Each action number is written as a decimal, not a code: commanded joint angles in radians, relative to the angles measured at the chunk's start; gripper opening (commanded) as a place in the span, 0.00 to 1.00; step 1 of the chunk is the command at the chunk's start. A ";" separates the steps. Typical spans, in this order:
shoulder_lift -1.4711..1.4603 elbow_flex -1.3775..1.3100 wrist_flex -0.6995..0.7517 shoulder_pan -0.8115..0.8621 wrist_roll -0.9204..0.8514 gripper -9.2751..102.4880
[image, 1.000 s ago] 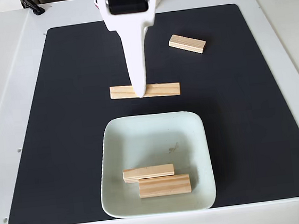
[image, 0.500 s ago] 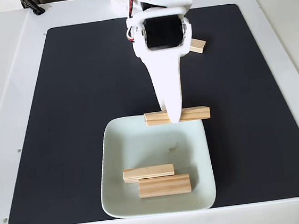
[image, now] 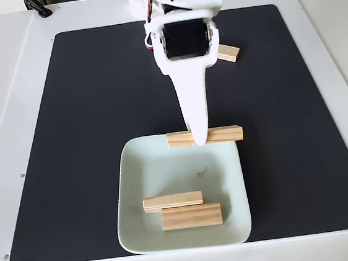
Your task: Pick up the wooden block and place them on the plate.
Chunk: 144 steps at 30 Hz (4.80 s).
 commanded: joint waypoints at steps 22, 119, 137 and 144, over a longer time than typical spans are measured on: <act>-0.031 -0.106 -0.008 0.054 0.003 0.08; 0.661 1.035 0.512 -0.474 0.862 0.33; 0.537 1.057 0.442 -0.491 0.876 0.30; 0.537 1.097 0.428 -0.492 0.876 0.07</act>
